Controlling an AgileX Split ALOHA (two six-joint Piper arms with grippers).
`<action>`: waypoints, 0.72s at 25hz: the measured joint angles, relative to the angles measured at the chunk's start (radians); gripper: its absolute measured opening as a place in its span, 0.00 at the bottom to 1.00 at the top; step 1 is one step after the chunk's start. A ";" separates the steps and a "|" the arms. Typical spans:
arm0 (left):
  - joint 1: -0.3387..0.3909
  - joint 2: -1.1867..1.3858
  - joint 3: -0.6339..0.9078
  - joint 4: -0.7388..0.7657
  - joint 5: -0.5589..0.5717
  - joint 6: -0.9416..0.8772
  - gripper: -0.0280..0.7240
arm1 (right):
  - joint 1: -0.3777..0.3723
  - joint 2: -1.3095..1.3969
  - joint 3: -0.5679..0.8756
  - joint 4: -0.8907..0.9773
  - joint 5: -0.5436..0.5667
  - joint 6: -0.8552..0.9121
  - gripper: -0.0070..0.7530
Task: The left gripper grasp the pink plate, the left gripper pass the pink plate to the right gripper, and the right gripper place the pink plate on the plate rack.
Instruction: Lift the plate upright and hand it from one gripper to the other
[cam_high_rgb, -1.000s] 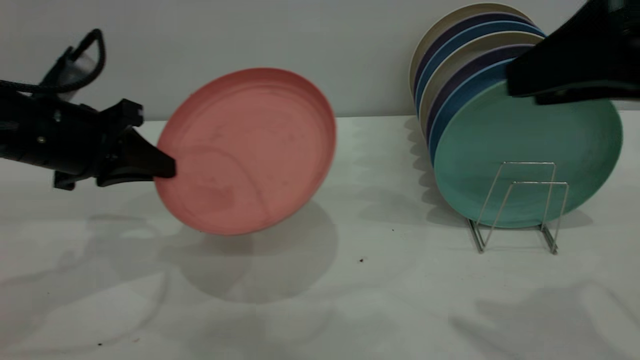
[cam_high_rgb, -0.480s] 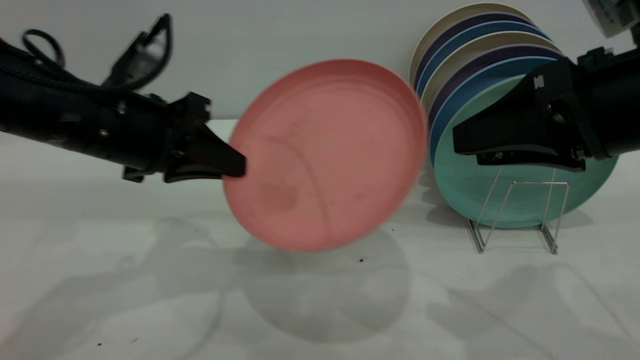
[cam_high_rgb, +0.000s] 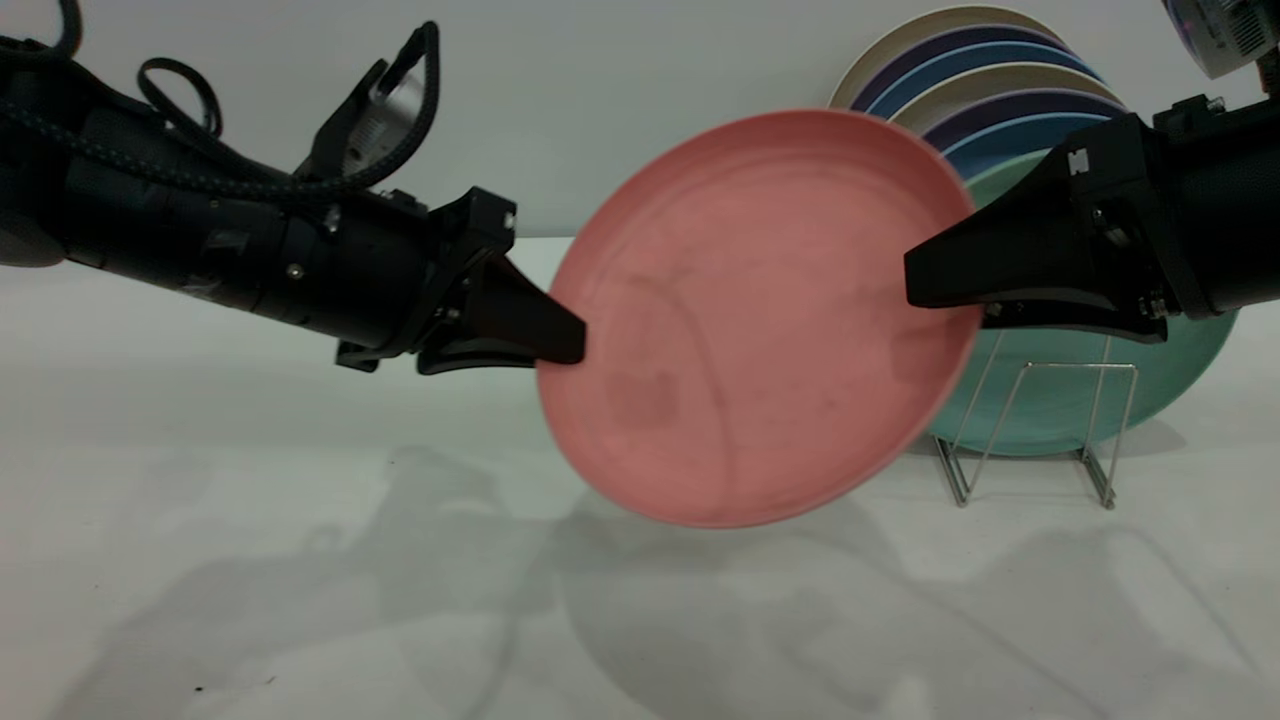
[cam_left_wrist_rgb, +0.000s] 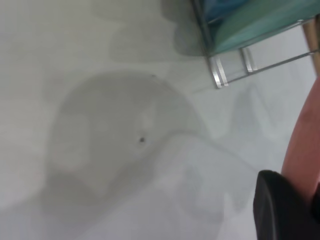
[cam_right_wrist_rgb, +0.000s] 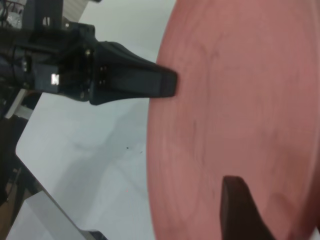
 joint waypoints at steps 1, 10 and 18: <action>-0.007 0.000 0.000 -0.002 0.008 0.000 0.05 | 0.000 0.000 0.000 0.000 0.000 0.000 0.51; -0.021 0.000 -0.001 -0.002 0.053 0.000 0.05 | -0.002 0.000 0.000 0.005 -0.010 0.000 0.29; -0.013 -0.001 -0.001 -0.001 0.103 0.019 0.13 | -0.003 0.001 0.000 0.011 -0.071 0.004 0.17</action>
